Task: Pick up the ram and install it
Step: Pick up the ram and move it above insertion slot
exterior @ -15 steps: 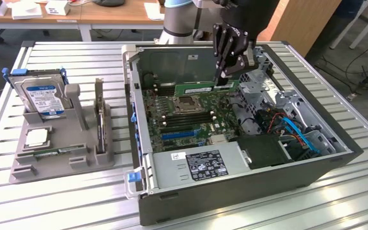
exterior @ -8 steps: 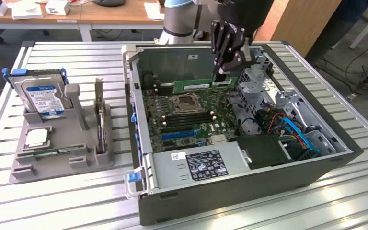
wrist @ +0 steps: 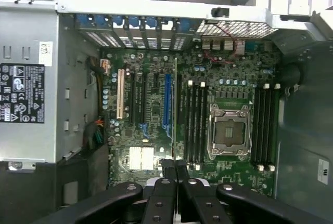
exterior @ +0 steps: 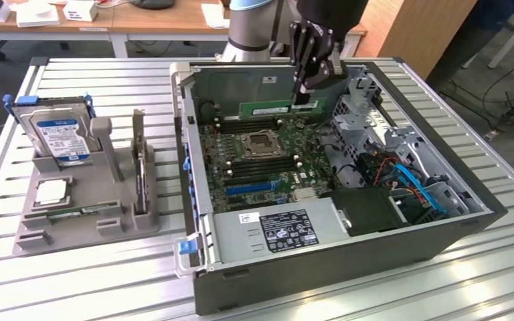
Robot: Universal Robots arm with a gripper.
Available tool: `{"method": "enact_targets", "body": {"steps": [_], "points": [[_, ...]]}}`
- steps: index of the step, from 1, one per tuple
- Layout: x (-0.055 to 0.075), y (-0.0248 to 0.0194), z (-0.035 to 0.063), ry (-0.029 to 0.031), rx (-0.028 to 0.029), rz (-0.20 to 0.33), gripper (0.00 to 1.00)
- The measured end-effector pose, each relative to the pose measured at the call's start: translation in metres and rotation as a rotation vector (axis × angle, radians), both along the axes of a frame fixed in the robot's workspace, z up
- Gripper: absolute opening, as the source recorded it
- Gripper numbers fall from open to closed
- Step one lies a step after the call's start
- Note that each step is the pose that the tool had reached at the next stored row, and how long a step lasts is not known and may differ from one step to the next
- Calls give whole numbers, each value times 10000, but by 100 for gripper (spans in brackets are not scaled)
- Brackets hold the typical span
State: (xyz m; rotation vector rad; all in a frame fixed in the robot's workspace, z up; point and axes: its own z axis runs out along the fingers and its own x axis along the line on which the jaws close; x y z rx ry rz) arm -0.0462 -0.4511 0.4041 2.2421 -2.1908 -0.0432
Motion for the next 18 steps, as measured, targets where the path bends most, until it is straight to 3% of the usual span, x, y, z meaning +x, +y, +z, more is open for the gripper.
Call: {"method": "enact_targets", "body": {"steps": [6,9,14,18], "points": [[0,160,-1,0,-1,0,11],[0,217,-2,0,0,-1,11],[0,223,-5,-1,2,1,11],[0,223,-61,0,-6,0,11]]}}
